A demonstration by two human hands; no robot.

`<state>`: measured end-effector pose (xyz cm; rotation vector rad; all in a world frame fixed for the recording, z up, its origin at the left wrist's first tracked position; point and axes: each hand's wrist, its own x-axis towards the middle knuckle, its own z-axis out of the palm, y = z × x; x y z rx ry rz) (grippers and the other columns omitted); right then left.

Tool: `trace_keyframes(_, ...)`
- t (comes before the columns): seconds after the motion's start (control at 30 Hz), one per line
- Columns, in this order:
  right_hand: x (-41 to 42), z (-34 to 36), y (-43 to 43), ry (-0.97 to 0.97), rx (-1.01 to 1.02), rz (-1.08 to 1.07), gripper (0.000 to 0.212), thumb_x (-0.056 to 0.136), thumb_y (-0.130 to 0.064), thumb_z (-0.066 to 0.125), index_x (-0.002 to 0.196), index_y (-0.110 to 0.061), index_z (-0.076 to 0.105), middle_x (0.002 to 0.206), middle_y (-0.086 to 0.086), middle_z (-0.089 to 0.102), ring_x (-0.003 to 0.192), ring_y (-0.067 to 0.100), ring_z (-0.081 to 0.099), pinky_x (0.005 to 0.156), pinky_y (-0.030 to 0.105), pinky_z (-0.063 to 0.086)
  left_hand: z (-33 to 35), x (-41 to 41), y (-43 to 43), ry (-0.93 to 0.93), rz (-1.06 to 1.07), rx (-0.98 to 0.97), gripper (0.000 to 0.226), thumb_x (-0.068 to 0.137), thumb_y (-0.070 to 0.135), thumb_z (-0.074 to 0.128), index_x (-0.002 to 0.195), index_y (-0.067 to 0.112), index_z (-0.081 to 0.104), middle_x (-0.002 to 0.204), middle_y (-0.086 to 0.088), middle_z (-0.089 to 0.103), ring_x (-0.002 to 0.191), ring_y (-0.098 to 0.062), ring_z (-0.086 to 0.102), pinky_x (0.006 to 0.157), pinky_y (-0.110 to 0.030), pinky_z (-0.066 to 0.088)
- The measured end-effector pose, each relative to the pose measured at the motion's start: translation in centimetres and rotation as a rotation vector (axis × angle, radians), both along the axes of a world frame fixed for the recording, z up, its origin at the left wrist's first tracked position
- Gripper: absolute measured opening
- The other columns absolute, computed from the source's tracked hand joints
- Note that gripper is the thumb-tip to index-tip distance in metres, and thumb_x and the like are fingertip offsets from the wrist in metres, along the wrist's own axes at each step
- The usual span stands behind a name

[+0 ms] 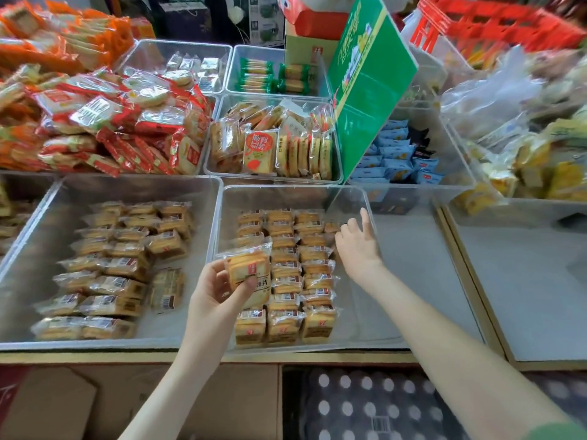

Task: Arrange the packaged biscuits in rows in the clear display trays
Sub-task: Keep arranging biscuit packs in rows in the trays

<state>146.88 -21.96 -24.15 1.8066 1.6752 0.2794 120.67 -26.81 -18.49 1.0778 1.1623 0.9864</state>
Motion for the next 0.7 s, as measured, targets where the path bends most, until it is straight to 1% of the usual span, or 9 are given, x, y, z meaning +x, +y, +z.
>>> trace_keyframes(0.17, 0.0, -0.6, 2.4, -0.078, 0.023, -0.076, 0.043, 0.090, -0.023, 0.061, 0.132, -0.016, 0.055, 0.134, 0.007, 0.051, 0.133, 0.029, 0.035, 0.117, 0.055, -0.002, -0.5, 0.2, -0.1, 0.013, -0.007, 0.013, 0.023, 0.081, 0.008, 0.068, 0.102, 0.015, 0.060, 0.087, 0.003, 0.074, 0.078, -0.004, 0.068, 0.066, -0.014, 0.052)
trace_keyframes(0.3, 0.3, 0.0, 4.1, -0.091, 0.094, -0.096, 0.043, 0.091, -0.023, 0.060, 0.132, -0.012, 0.053, 0.131, 0.010, 0.053, 0.129, 0.029, 0.040, 0.118, 0.054, 0.004, -1.0, -0.5, -0.3, 0.025, 0.007, 0.013, 0.024, 0.080, 0.009, 0.067, 0.103, 0.014, 0.060, 0.087, 0.006, 0.074, 0.077, -0.002, 0.067, 0.067, -0.013, 0.052)
trace_keyframes(0.37, 0.7, -0.3, 4.1, -0.051, 0.178, -0.080, 0.054, 0.088, -0.017, 0.062, 0.137, -0.009, 0.042, 0.131, 0.012, 0.050, 0.127, 0.029, 0.042, 0.118, 0.051, 0.012, -1.3, -0.8, -0.4, 0.029, 0.011, 0.014, 0.023, 0.082, 0.007, 0.066, 0.104, 0.013, 0.059, 0.087, 0.007, 0.074, 0.077, -0.002, 0.067, 0.067, -0.013, 0.052)
trace_keyframes(0.43, 0.9, -1.3, 4.2, 0.049, 0.213, -0.059, 0.073, 0.086, -0.012, 0.064, 0.146, -0.005, 0.023, 0.137, 0.016, 0.044, 0.128, 0.031, 0.042, 0.115, 0.045, 0.024, -1.2, -0.8, -0.4, 0.023, 0.010, 0.022, 0.023, 0.082, 0.006, 0.066, 0.104, 0.011, 0.059, 0.087, 0.006, 0.074, 0.077, -0.002, 0.067, 0.067, -0.012, 0.051)
trace_keyframes(0.5, 1.0, -2.8, 3.8, 0.158, 0.229, -0.026, 0.075, 0.089, -0.009, 0.060, 0.149, -0.001, 0.016, 0.140, 0.020, 0.043, 0.128, 0.032, 0.044, 0.107, 0.037, 0.037, -1.1, -0.6, -0.4, 0.012, 0.006, 0.033, 0.027, 0.079, 0.012, 0.067, 0.104, 0.011, 0.059, 0.088, 0.006, 0.074, 0.077, -0.003, 0.067, 0.067, -0.012, 0.051)
trace_keyframes(0.53, 1.0, -3.5, 3.7, 0.189, 0.241, -0.026, 0.072, 0.088, -0.011, 0.063, 0.148, 0.001, 0.023, 0.137, 0.021, 0.048, 0.124, 0.031, 0.049, 0.101, 0.034, 0.043, -1.1, -0.6, -0.4, 0.007, 0.004, 0.038, 0.030, 0.076, 0.015, 0.067, 0.104, 0.011, 0.059, 0.089, 0.005, 0.074, 0.077, -0.003, 0.068, 0.067, -0.013, 0.051)
trace_keyframes(0.6, 0.6, -3.4, 3.7, 0.232, 0.210, -0.039, 0.071, 0.071, -0.016, 0.081, 0.133, 0.000, 0.052, 0.116, 0.018, 0.064, 0.104, 0.027, 0.063, 0.084, 0.031, 0.053, -1.0, -0.6, -0.4, 0.004, 0.004, 0.048, 0.034, 0.072, 0.018, 0.068, 0.105, 0.013, 0.060, 0.091, 0.003, 0.074, 0.079, -0.005, 0.069, 0.068, -0.013, 0.052)
trace_keyframes(0.63, 0.5, -3.1, 3.7, 0.248, 0.212, -0.046, 0.071, 0.066, -0.016, 0.085, 0.129, -0.002, 0.057, 0.112, 0.016, 0.066, 0.100, 0.026, 0.065, 0.080, 0.030, 0.054, -0.9, -0.7, -0.4, 0.007, 0.004, 0.051, 0.034, 0.072, 0.018, 0.068, 0.105, 0.013, 0.060, 0.093, 0.002, 0.075, 0.081, -0.006, 0.069, 0.069, -0.013, 0.052)
trace_keyframes(0.7, 0.9, -2.6, 3.7, 0.306, 0.213, -0.075, 0.069, 0.081, -0.009, 0.071, 0.142, -0.004, 0.039, 0.132, 0.015, 0.054, 0.120, 0.027, 0.053, 0.098, 0.032, 0.046, -0.7, -0.8, -0.4, 0.014, 0.000, 0.054, 0.034, 0.073, 0.019, 0.069, 0.105, 0.014, 0.061, 0.095, 0.001, 0.075, 0.083, -0.007, 0.069, 0.070, -0.013, 0.052)
